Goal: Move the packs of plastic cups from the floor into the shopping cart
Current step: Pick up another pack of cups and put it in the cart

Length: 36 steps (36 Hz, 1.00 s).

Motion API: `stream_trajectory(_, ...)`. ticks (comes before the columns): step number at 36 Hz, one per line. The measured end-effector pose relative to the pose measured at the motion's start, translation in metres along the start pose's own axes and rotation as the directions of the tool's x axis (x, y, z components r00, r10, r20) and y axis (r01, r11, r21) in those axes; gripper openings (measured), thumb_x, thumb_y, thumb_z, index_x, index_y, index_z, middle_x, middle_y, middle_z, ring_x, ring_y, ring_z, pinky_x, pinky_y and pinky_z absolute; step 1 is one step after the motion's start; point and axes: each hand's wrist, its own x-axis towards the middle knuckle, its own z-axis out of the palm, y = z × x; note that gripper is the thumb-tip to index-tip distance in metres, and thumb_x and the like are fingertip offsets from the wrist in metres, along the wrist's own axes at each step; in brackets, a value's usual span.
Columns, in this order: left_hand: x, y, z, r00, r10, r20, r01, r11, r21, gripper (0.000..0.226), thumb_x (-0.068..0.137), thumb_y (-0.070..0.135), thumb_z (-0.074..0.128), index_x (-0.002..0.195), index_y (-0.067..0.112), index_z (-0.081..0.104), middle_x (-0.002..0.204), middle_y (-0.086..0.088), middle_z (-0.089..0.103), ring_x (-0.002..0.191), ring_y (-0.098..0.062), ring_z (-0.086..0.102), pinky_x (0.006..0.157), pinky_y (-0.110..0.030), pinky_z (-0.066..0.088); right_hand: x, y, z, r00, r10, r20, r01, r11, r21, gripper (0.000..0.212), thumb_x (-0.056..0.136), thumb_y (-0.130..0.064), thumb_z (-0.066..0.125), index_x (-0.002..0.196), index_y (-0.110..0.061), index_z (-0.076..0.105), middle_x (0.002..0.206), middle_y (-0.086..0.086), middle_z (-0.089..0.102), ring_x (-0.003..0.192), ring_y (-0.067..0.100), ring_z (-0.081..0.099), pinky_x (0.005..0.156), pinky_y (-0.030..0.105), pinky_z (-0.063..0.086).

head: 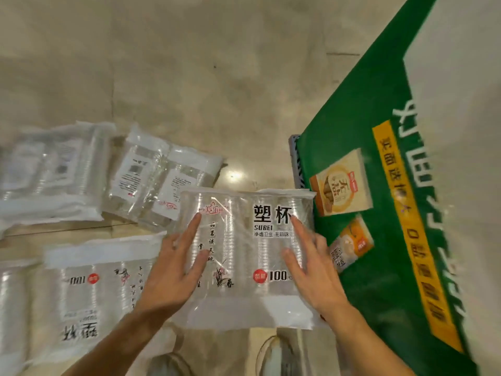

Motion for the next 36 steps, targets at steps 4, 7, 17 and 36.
stream_trajectory(4,-0.034,0.066,-0.102,0.996,0.01,-0.084,-0.009,1.0,0.02,0.061,0.094,0.058,0.041,0.142,0.069,0.005,0.147,0.008,0.034,0.112,-0.02,0.058,0.095,-0.039,0.043,-0.029,-0.103,-0.069,0.995,-0.094,-0.027,0.096,0.995,0.038,0.059,0.099,-0.06,0.043,0.145,-0.069,0.007,0.14,-0.013,0.029,0.123,-0.001,0.031,0.105,0.03,0.032)
stream_trajectory(7,-0.063,0.119,-0.19,0.989,0.035,-0.146,-0.033,0.999,0.017,0.061,0.094,0.059,0.041,0.143,0.069,0.006,0.147,0.008,0.038,0.113,-0.006,0.049,0.094,-0.036,0.04,-0.057,-0.192,-0.132,0.985,-0.167,-0.038,0.169,0.985,0.04,0.058,0.098,-0.061,0.043,0.143,-0.072,0.008,0.141,-0.012,0.03,0.122,0.001,0.034,0.099,0.029,0.033)
stream_trajectory(17,-0.207,0.332,-0.493,0.952,0.036,-0.305,-0.01,0.996,0.085,0.062,0.095,0.061,0.042,0.148,0.059,0.01,0.149,0.001,0.043,0.139,-0.021,0.036,0.107,-0.037,0.029,-0.18,-0.491,-0.358,0.917,-0.398,0.008,0.398,0.917,-0.027,0.06,0.097,-0.062,0.042,0.146,-0.068,0.009,0.146,0.003,0.043,0.132,0.021,0.043,0.103,0.035,0.035)
stream_trajectory(36,-0.384,0.501,-0.728,0.839,0.083,-0.537,-0.004,0.989,0.147,0.06,0.097,0.058,0.04,0.15,0.054,0.013,0.157,-0.001,0.035,0.136,-0.028,0.043,0.105,-0.043,0.038,-0.333,-0.74,-0.536,0.762,-0.645,-0.049,0.624,0.753,-0.208,0.063,0.095,-0.065,0.044,0.151,-0.055,0.018,0.159,0.001,0.037,0.136,0.027,0.047,0.112,0.046,0.039)
